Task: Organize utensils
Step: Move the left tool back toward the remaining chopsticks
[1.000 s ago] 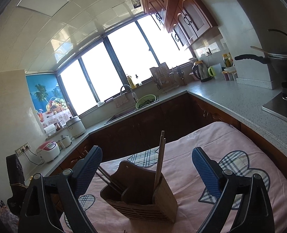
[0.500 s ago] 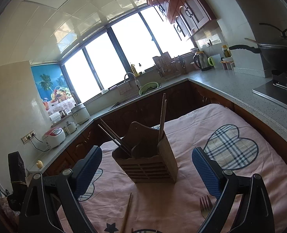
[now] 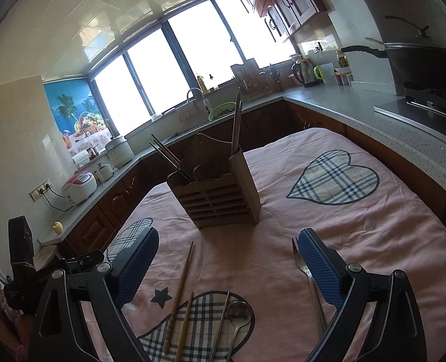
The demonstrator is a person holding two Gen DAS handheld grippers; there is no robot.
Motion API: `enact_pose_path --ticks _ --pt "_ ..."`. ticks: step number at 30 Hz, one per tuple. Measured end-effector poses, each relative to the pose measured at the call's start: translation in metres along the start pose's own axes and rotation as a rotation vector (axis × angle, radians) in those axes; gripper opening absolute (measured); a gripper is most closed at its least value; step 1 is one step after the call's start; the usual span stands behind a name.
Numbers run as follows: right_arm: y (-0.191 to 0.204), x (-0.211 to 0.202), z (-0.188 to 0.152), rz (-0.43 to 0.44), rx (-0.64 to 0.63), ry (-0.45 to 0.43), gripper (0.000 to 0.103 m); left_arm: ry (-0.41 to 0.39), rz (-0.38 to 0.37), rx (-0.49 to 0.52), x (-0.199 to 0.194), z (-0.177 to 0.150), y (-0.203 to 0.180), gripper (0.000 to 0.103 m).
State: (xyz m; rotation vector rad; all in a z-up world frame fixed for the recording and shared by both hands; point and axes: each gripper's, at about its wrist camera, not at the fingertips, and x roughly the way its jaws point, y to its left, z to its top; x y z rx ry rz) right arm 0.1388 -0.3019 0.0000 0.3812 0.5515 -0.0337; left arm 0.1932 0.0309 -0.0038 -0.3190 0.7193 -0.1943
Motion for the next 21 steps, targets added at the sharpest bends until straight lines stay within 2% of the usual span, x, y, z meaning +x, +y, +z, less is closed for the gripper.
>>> enact_pose_path --ticks 9,21 --pt "0.003 -0.007 -0.025 -0.007 -0.018 0.043 0.096 0.044 0.018 0.008 0.004 -0.014 0.0 0.082" --pt "0.009 0.01 -0.05 -0.022 -0.044 0.129 0.094 0.111 0.05 0.034 0.031 -0.006 0.001 0.081"
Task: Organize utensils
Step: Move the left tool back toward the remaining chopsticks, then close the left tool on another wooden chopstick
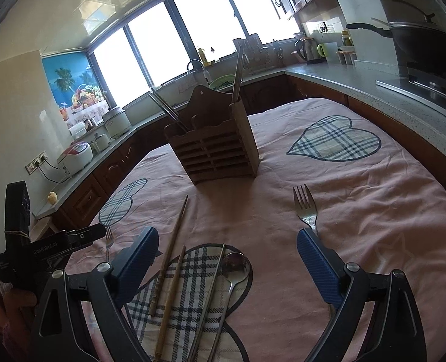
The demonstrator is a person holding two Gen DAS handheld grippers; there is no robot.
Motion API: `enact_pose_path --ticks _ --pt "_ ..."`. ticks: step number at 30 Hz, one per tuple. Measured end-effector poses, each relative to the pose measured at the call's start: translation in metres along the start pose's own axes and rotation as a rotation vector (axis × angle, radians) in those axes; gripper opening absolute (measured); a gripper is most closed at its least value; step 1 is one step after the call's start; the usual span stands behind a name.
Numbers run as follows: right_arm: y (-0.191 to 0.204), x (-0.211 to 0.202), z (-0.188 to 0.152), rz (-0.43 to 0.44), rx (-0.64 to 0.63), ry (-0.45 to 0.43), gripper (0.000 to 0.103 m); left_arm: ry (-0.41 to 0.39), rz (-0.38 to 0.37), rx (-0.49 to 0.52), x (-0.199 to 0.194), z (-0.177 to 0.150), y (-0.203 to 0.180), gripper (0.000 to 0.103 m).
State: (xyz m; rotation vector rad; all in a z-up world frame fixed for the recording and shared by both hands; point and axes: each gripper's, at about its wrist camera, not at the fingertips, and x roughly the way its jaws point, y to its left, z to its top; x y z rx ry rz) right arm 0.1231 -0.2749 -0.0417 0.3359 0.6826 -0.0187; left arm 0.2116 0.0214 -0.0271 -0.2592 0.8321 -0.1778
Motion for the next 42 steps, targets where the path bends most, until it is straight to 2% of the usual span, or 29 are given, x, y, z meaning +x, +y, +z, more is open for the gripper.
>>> enact_pose_path --ticks 3,5,8,12,22,26,33,34,37,38,41,42 --pt "0.002 0.009 -0.005 -0.013 -0.012 0.036 0.087 0.021 0.016 0.003 0.01 0.007 0.0 0.081" --pt "0.004 0.017 -0.009 -0.027 -0.022 0.073 0.072 0.027 0.022 0.006 0.015 0.011 0.001 0.081" --pt "0.006 0.029 -0.018 -0.041 -0.039 0.129 0.06 0.036 0.027 0.012 0.024 0.016 0.001 0.081" --pt "0.006 0.043 -0.027 -0.062 -0.051 0.18 0.06 0.047 0.032 0.023 0.036 0.022 -0.002 0.081" --pt "0.01 0.069 -0.032 -0.092 -0.097 0.241 0.056 0.095 0.045 0.061 0.074 0.041 -0.014 0.081" --pt "0.011 0.078 -0.031 -0.096 -0.101 0.269 0.045 0.108 0.054 0.091 0.092 0.051 -0.024 0.081" --pt "0.013 0.088 -0.029 -0.119 -0.124 0.293 0.041 0.146 0.066 0.144 0.13 0.064 -0.04 0.08" --pt "0.013 0.089 -0.029 -0.12 -0.13 0.294 0.034 0.15 0.069 0.152 0.135 0.065 -0.043 0.08" --pt "0.01 0.089 -0.028 -0.111 -0.121 0.293 0.034 0.163 0.079 0.177 0.151 0.068 -0.05 0.08" --pt "0.009 0.088 -0.028 -0.106 -0.117 0.293 0.034 0.168 0.081 0.183 0.156 0.069 -0.053 0.079" --pt "0.004 0.087 -0.026 -0.102 -0.101 0.286 0.033 0.185 0.093 0.2 0.173 0.071 -0.058 0.068" --pt "0.003 0.087 -0.025 -0.104 -0.096 0.284 0.027 0.197 0.094 0.207 0.179 0.07 -0.06 0.062"
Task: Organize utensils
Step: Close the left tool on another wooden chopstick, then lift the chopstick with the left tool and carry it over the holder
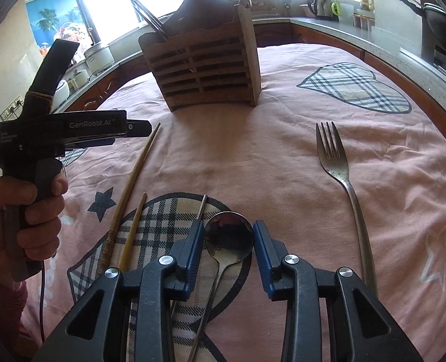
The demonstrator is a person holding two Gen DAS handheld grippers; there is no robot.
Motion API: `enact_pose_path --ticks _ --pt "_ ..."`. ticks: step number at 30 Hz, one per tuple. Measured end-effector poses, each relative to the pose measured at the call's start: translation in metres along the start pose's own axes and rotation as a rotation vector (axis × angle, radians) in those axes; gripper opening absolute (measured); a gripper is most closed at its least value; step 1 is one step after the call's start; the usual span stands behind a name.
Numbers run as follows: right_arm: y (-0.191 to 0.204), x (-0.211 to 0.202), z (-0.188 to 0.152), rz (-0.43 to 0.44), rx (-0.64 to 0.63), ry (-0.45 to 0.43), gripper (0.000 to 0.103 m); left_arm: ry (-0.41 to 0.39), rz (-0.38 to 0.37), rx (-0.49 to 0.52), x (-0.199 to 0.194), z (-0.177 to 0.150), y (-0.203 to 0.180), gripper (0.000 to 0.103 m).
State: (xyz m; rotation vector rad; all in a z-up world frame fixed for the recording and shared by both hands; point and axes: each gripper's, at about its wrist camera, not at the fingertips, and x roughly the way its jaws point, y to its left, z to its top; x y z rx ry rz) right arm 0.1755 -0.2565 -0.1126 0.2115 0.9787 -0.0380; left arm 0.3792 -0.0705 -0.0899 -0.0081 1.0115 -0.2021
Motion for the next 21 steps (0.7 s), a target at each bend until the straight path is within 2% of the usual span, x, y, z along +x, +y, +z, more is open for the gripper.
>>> enact_pose_path --ticks 1,2,4,6,10,16,18,21 --pt "-0.003 0.0 0.001 -0.004 0.007 -0.002 0.008 0.013 0.004 0.008 0.006 0.001 -0.002 0.058" --pt "-0.006 -0.002 0.002 0.006 0.021 -0.009 0.006 0.03 0.008 0.017 0.012 0.001 -0.004 0.045" --pt "-0.01 -0.002 0.003 0.002 0.028 -0.008 0.005 0.014 0.048 0.051 0.016 -0.001 -0.009 0.029" --pt "-0.014 -0.003 0.002 0.014 0.033 -0.009 0.004 0.014 0.031 0.066 0.018 -0.002 -0.013 0.01" --pt "-0.014 -0.006 0.002 0.026 0.033 -0.019 0.002 0.013 -0.01 0.051 0.014 -0.008 -0.01 0.005" --pt "-0.016 -0.015 0.002 0.044 0.034 -0.036 0.002 -0.013 -0.064 -0.001 -0.011 -0.021 0.008 0.004" --pt "-0.018 -0.014 0.003 0.049 0.038 -0.025 0.005 -0.025 -0.075 -0.014 -0.02 -0.025 0.013 0.004" --pt "-0.019 -0.014 0.003 0.063 0.045 -0.027 0.001 -0.05 -0.092 -0.038 -0.038 -0.03 0.021 0.004"
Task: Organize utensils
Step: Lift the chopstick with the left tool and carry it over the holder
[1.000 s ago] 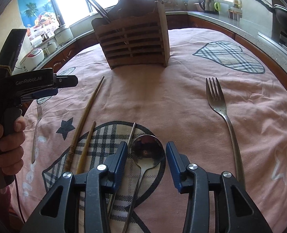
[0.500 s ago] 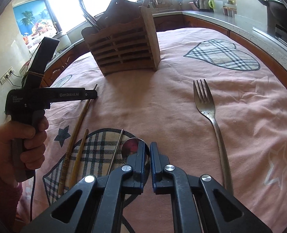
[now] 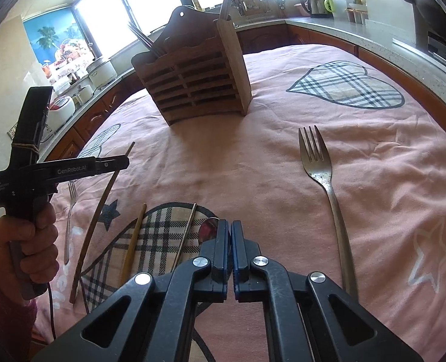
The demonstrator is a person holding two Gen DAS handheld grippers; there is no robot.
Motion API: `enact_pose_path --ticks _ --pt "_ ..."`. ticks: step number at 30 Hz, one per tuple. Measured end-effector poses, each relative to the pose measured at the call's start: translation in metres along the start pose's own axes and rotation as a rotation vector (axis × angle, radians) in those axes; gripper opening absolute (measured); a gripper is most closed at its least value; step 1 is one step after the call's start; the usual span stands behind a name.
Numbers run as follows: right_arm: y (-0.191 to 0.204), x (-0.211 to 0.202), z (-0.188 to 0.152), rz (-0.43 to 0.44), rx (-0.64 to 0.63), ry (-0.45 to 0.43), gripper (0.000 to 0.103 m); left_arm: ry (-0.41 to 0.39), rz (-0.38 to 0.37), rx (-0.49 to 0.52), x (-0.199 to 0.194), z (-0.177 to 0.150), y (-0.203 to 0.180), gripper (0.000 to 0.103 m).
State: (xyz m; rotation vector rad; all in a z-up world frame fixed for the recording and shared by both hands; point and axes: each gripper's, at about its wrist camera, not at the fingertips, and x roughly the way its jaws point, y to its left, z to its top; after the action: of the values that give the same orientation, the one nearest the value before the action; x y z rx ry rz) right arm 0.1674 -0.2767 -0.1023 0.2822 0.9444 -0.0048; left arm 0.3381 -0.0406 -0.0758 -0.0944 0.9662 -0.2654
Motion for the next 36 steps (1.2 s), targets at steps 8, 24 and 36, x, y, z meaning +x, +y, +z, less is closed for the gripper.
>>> enact_pose_path --ticks 8,24,36 --pt "0.006 -0.004 0.002 0.006 -0.018 -0.011 0.002 -0.064 -0.018 -0.031 -0.053 -0.013 0.006 0.004" --pt "0.0 0.006 0.001 0.053 -0.039 0.042 0.003 -0.09 -0.025 -0.038 -0.095 -0.032 0.006 0.004" --pt "0.02 -0.068 0.02 -0.048 -0.123 -0.205 0.002 -0.193 -0.073 -0.023 -0.158 -0.051 -0.001 0.004"
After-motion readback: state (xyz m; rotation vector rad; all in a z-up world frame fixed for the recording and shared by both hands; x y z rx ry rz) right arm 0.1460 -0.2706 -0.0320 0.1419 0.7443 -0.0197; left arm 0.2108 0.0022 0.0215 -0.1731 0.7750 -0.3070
